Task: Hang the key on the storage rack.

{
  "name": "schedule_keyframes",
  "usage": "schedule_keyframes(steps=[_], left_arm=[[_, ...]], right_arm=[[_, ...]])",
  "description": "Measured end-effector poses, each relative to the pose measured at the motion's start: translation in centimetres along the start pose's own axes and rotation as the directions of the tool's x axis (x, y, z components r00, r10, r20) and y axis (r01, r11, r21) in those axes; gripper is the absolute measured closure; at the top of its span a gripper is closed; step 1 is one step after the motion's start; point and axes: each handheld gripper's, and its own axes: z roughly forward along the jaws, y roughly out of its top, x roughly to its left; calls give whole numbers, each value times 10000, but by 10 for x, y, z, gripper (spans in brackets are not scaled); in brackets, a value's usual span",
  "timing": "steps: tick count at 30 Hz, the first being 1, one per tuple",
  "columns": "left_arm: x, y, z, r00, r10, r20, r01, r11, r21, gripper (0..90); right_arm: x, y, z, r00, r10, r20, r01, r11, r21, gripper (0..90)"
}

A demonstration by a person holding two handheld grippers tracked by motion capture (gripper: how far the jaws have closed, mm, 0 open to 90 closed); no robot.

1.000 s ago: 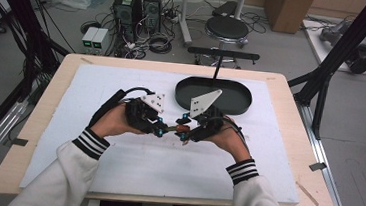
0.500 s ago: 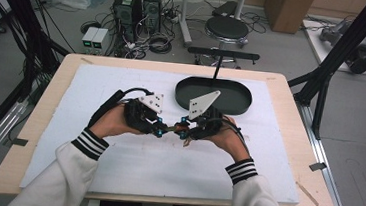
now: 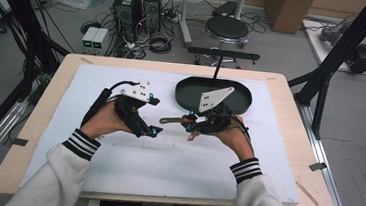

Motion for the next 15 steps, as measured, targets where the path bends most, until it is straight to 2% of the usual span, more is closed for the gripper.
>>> schedule_keyframes(steps=[4, 7, 10, 12, 13, 14, 15], left_arm=[[-2, -9, -15, 9991, -36, -412, 19, 9991, -415, 17], [-3, -19, -26, 9967, -128, -802, 64, 9969, -790, 17], [-3, -30, -36, 9892, -543, -1364, 394, 9932, -1099, 17], [-4, -38, -43, 9863, -710, -1486, 516, 9901, -1307, 17], [-4, -41, -46, 9845, -780, -1569, 559, 9885, -1403, 17], [-4, -44, -49, 9824, -811, -1680, 577, 9885, -1400, 17], [-6, -48, -52, 9806, -863, -1760, 579, 9854, -1601, 17]], right_arm=[[-9, -7, -17, 9943, 737, 770, -679, 9949, -751, 720], [-15, -12, -30, 9819, 1312, 1365, -1136, 9850, -1298, 720], [-20, -18, -41, 9654, 1770, 1915, -1440, 9741, -1744, 720], [-23, -23, -49, 9485, 2264, 2214, -1786, 9598, -2164, 720], [-26, -25, -53, 9423, 2320, 2413, -1762, 9567, -2315, 720], [-27, -27, -56, 9332, 2498, 2584, -1870, 9514, -2445, 720], [-29, -29, -60, 9239, 2629, 2779, -1924, 9472, -2566, 720]])
